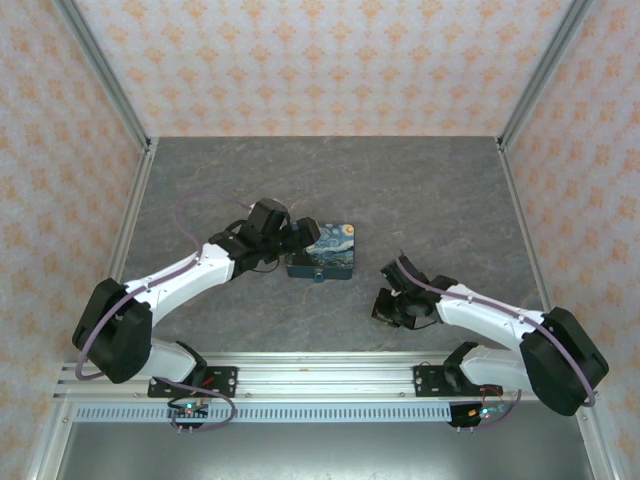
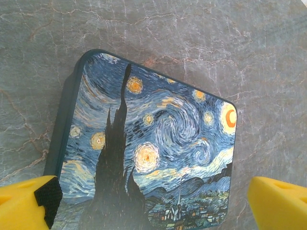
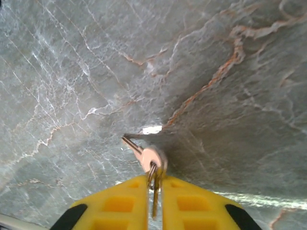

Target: Unlock the padlock with the key

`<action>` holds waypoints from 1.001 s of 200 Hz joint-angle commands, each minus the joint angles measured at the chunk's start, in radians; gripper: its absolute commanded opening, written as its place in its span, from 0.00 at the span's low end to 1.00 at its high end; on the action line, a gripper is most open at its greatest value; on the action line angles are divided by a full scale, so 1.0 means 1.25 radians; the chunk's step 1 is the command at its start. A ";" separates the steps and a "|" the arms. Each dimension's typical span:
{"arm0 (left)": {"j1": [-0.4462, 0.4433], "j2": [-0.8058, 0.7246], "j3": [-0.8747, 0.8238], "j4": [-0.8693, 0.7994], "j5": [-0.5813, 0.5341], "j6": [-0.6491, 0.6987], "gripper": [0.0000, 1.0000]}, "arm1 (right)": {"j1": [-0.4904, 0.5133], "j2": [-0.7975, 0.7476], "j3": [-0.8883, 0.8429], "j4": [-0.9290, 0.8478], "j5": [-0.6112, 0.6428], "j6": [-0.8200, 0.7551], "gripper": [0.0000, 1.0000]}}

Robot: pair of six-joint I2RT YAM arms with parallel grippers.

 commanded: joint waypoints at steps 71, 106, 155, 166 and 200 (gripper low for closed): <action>-0.004 0.001 0.030 -0.036 -0.001 0.011 1.00 | 0.006 0.048 0.157 -0.196 0.150 -0.154 0.46; -0.004 -0.002 0.032 -0.043 -0.005 0.014 1.00 | 0.013 0.109 0.183 -0.191 0.144 -0.176 0.49; -0.004 -0.006 0.034 -0.049 -0.009 0.017 1.00 | 0.039 0.164 0.208 -0.196 0.151 -0.202 0.48; -0.004 -0.007 0.034 -0.050 -0.011 0.019 1.00 | 0.048 0.179 0.217 -0.195 0.152 -0.205 0.48; -0.004 -0.009 0.033 -0.052 -0.014 0.020 1.00 | 0.077 0.222 0.235 -0.202 0.173 -0.211 0.47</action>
